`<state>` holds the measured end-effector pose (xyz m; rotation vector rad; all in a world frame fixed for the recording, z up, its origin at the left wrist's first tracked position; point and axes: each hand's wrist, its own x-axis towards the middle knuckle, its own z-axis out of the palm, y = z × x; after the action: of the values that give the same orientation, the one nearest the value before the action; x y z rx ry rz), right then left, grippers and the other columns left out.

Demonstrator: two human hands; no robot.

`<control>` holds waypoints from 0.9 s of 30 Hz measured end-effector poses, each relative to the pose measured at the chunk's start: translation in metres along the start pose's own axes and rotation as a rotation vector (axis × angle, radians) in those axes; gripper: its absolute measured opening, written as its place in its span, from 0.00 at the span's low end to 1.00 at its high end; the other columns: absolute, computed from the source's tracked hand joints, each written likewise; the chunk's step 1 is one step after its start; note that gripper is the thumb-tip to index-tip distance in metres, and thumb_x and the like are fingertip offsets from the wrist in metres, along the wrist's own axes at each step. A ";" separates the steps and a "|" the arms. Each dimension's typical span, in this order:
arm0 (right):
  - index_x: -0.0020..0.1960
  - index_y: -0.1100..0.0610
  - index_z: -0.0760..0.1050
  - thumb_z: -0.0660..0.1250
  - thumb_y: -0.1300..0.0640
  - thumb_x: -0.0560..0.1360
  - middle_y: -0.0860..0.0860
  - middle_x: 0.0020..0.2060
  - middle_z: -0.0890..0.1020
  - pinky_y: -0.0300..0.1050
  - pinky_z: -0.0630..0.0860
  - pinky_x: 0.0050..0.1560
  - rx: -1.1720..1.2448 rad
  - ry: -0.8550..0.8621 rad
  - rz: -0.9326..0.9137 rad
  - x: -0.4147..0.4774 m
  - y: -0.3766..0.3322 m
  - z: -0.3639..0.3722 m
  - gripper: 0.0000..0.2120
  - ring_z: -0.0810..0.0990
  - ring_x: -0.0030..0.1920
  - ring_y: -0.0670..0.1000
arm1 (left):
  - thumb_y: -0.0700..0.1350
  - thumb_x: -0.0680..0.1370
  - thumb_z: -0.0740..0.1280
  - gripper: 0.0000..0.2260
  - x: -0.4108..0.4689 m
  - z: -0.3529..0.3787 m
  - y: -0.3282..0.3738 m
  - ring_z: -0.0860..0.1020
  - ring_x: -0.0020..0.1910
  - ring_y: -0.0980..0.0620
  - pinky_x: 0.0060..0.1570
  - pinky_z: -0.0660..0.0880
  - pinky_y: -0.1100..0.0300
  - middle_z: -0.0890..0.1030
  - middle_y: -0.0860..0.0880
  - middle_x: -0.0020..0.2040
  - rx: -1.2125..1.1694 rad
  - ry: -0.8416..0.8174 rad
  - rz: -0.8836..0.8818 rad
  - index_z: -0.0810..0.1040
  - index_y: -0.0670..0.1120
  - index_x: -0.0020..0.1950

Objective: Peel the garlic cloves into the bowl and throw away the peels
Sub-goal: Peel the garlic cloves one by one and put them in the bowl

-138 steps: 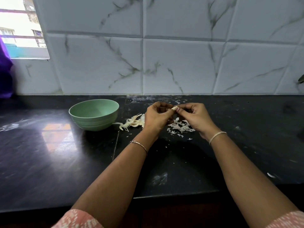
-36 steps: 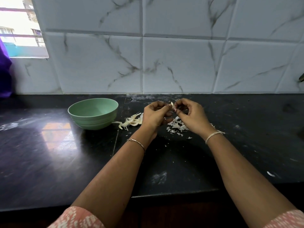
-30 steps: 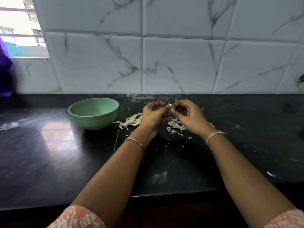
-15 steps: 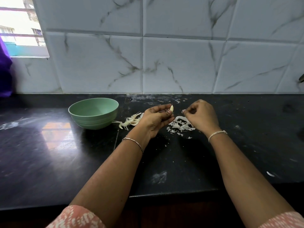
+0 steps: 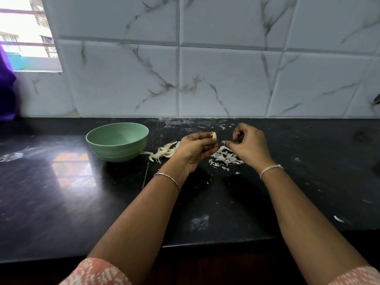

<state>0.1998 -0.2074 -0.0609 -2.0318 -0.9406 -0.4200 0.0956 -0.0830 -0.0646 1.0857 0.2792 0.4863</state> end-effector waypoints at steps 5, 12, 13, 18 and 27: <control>0.54 0.55 0.78 0.65 0.58 0.79 0.50 0.42 0.84 0.45 0.80 0.43 0.332 -0.115 0.061 0.000 -0.007 0.003 0.05 0.82 0.40 0.46 | 0.30 0.72 0.72 0.09 0.004 0.002 -0.009 0.79 0.34 0.52 0.42 0.79 0.59 0.81 0.47 0.35 0.319 0.045 0.211 0.81 0.43 0.40; 0.44 0.55 0.80 0.72 0.64 0.74 0.54 0.36 0.83 0.41 0.80 0.38 0.484 -0.171 0.148 -0.002 -0.009 0.002 0.05 0.81 0.32 0.46 | 0.32 0.68 0.76 0.09 0.007 0.000 -0.012 0.82 0.41 0.50 0.46 0.80 0.59 0.83 0.43 0.41 0.343 0.061 0.315 0.81 0.41 0.43; 0.44 0.55 0.80 0.71 0.66 0.74 0.54 0.35 0.83 0.40 0.79 0.38 0.490 -0.170 0.155 -0.002 -0.009 0.002 0.06 0.81 0.31 0.46 | 0.31 0.68 0.76 0.09 0.006 0.000 -0.011 0.82 0.42 0.49 0.46 0.80 0.60 0.83 0.43 0.42 0.296 0.056 0.303 0.81 0.40 0.44; 0.45 0.59 0.82 0.72 0.67 0.73 0.59 0.37 0.84 0.42 0.82 0.41 0.548 -0.161 0.193 -0.003 -0.013 -0.001 0.05 0.83 0.36 0.51 | 0.27 0.69 0.72 0.10 0.006 -0.001 -0.008 0.82 0.40 0.50 0.42 0.80 0.63 0.83 0.42 0.42 0.155 0.055 0.249 0.81 0.38 0.46; 0.44 0.62 0.79 0.72 0.72 0.70 0.59 0.39 0.82 0.40 0.81 0.39 0.695 -0.153 0.238 -0.005 -0.016 0.002 0.07 0.81 0.38 0.53 | 0.27 0.72 0.69 0.09 0.005 0.000 -0.005 0.83 0.40 0.52 0.44 0.81 0.62 0.85 0.46 0.40 0.029 -0.001 0.191 0.81 0.40 0.46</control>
<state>0.1844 -0.2026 -0.0562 -1.5139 -0.7771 0.1833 0.1015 -0.0821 -0.0692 1.1470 0.1826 0.6533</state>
